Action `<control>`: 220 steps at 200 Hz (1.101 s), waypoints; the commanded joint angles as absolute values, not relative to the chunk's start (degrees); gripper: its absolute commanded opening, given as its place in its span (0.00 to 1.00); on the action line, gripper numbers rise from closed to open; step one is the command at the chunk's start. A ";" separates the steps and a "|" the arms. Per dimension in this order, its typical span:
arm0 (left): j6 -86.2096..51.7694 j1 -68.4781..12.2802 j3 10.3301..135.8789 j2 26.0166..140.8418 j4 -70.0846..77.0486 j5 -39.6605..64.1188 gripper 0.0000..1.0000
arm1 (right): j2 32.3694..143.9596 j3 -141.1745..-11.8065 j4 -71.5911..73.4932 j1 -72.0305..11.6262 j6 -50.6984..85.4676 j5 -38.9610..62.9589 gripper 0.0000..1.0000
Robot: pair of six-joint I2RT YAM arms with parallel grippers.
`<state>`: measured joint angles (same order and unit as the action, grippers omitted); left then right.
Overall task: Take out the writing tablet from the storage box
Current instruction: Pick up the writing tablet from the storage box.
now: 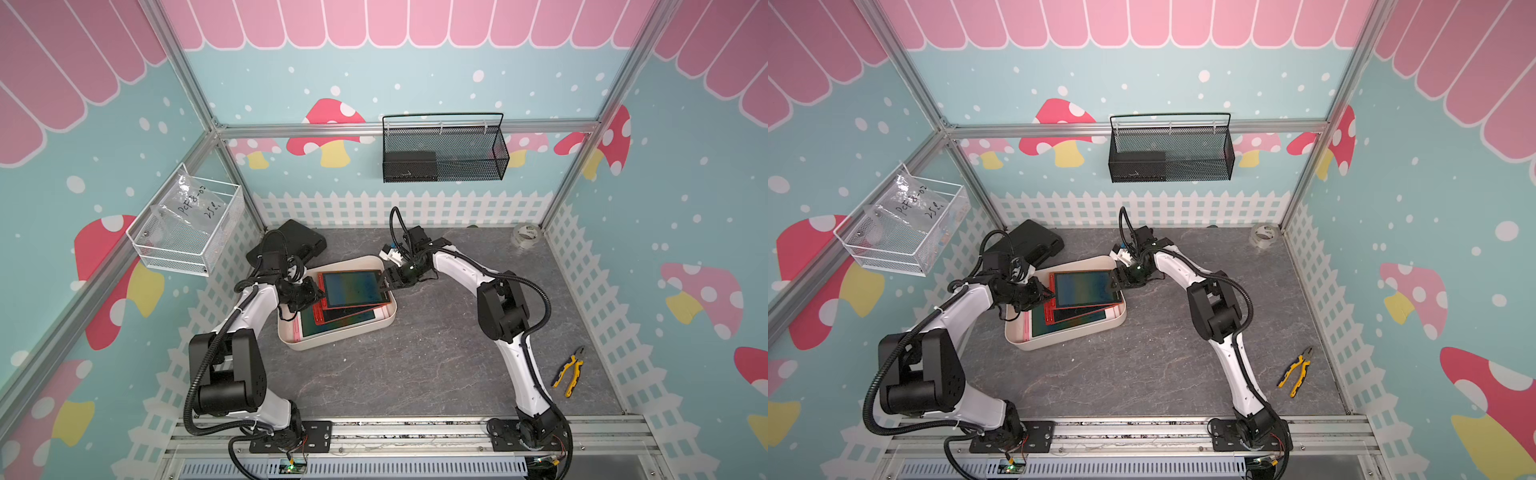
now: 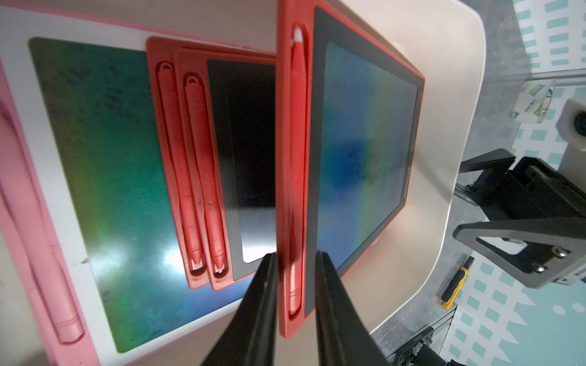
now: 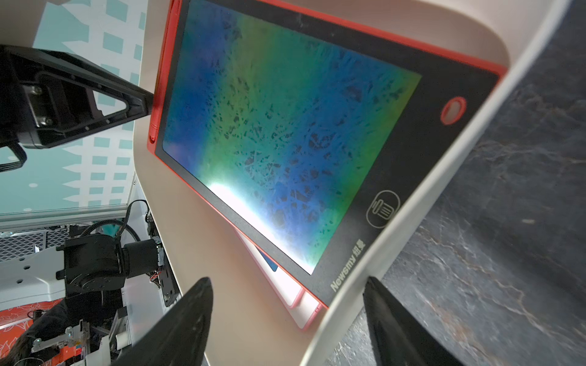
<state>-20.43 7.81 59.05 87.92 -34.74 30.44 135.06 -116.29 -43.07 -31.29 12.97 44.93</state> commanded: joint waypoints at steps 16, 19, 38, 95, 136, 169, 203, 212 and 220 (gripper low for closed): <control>-21.39 4.37 58.45 87.01 -26.92 46.04 0.22 | 137.54 -119.03 -38.15 -35.95 11.70 60.98 0.75; -21.36 4.33 58.37 86.97 -26.90 46.04 0.22 | 137.50 -119.08 -38.14 -35.95 11.76 60.95 0.75; -21.78 4.24 58.03 87.26 -26.31 47.19 0.19 | 137.50 -119.07 -38.19 -35.97 11.62 61.15 0.75; -21.64 4.19 58.07 88.06 -27.04 45.40 0.20 | 137.37 -119.19 -38.16 -35.74 11.25 61.11 0.75; -20.58 4.20 58.78 87.98 -29.40 43.22 0.20 | 137.28 -118.79 -38.16 -35.28 11.24 61.18 0.75; -18.80 4.43 61.01 88.30 -34.80 38.80 0.23 | 137.79 -118.78 -38.14 -34.85 11.90 60.78 0.75; -17.83 5.54 62.27 87.30 -37.83 36.23 0.25 | 137.99 -118.76 -38.03 -34.58 12.04 60.93 0.75; -17.84 5.94 62.46 87.19 -38.11 36.27 0.25 | 138.07 -118.74 -38.03 -34.50 12.07 60.98 0.75; -17.79 6.15 62.58 87.11 -38.15 36.62 0.25 | 138.10 -118.66 -38.00 -34.49 12.05 61.07 0.75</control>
<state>-19.79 5.34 60.82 87.33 -34.96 37.78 136.75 -117.49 -40.12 -33.71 12.99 56.66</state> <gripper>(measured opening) 0.252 0.749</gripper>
